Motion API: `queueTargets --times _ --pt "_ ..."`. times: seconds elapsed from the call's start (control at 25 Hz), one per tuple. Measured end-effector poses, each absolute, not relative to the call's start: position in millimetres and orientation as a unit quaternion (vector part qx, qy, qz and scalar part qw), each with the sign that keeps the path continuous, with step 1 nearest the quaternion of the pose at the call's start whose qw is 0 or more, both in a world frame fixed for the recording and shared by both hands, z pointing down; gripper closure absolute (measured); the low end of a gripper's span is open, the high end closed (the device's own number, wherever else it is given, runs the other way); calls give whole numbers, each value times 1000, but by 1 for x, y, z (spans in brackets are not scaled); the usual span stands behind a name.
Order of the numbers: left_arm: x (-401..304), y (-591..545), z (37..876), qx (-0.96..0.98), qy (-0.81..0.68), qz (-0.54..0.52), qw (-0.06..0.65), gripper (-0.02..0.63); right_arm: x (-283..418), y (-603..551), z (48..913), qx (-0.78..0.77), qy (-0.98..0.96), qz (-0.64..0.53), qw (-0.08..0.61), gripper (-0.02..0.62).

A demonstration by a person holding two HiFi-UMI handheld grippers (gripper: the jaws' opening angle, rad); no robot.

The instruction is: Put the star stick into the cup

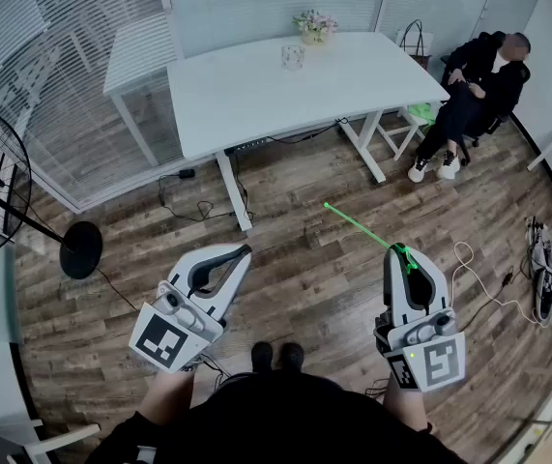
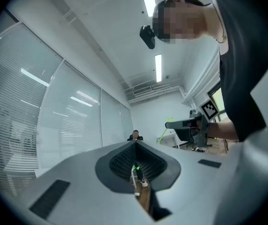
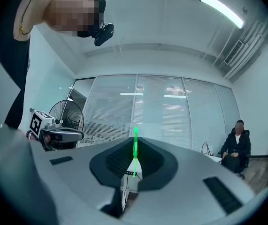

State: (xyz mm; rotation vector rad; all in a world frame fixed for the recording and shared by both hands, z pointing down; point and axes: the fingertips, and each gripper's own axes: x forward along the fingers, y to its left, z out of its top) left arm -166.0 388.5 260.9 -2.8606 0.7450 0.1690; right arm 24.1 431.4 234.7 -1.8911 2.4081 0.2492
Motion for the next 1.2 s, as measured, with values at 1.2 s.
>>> queueTargets --times 1.2 --pt "-212 380 265 -965 239 67 88 592 -15 429 234 -636 765 91 43 572"
